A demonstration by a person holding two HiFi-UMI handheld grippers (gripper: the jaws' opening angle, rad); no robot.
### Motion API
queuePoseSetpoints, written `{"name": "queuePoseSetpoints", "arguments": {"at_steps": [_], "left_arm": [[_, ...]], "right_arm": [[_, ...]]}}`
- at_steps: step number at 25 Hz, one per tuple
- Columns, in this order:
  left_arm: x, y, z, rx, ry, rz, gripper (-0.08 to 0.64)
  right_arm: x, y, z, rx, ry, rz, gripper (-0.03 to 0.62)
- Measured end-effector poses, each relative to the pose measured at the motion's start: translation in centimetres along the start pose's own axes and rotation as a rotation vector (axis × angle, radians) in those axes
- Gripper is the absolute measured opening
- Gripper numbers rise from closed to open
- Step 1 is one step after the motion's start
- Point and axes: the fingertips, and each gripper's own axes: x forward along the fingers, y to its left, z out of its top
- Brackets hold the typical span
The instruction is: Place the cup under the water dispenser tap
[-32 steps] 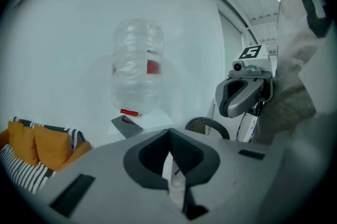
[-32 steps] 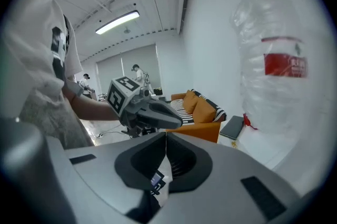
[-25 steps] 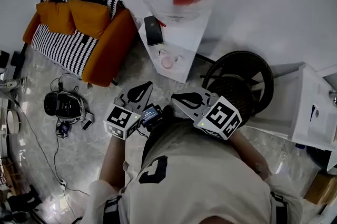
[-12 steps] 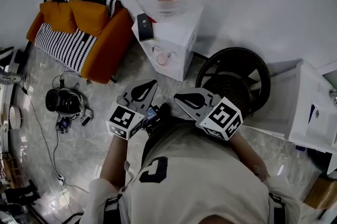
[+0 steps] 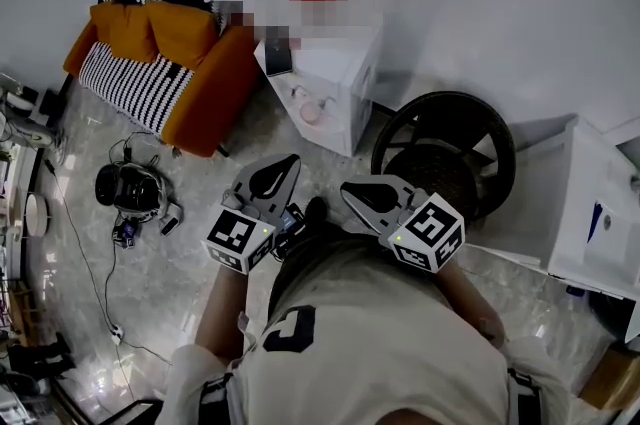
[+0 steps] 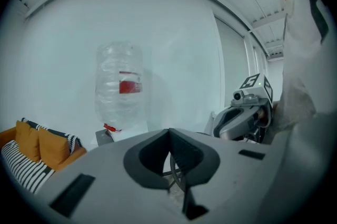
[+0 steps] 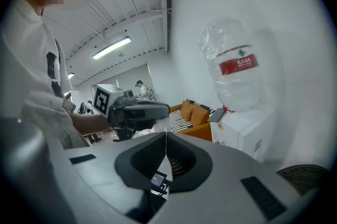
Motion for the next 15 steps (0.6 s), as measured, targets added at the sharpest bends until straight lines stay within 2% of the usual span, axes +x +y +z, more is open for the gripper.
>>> {"name": "queuePoseSetpoints", "arguments": {"at_steps": [6, 11, 15], "left_arm": [[-1.4, -1.8, -0.6, 0.057, 0.053, 0.034, 0.057], [-2.9, -2.6, -1.4, -0.035, 0.045, 0.019, 0.057], [-4.1, -2.8, -1.6, -0.058, 0.038, 0.011, 0.057]], "right_arm": [[-0.7, 1.2, -0.7, 0.055, -0.057, 0.007, 0.026], [-0.7, 2.0, -1.2, 0.132, -0.107, 0.056, 0.026], [-0.4, 3.6, -1.3, 0.15, -0.113, 0.109, 0.026]]}}
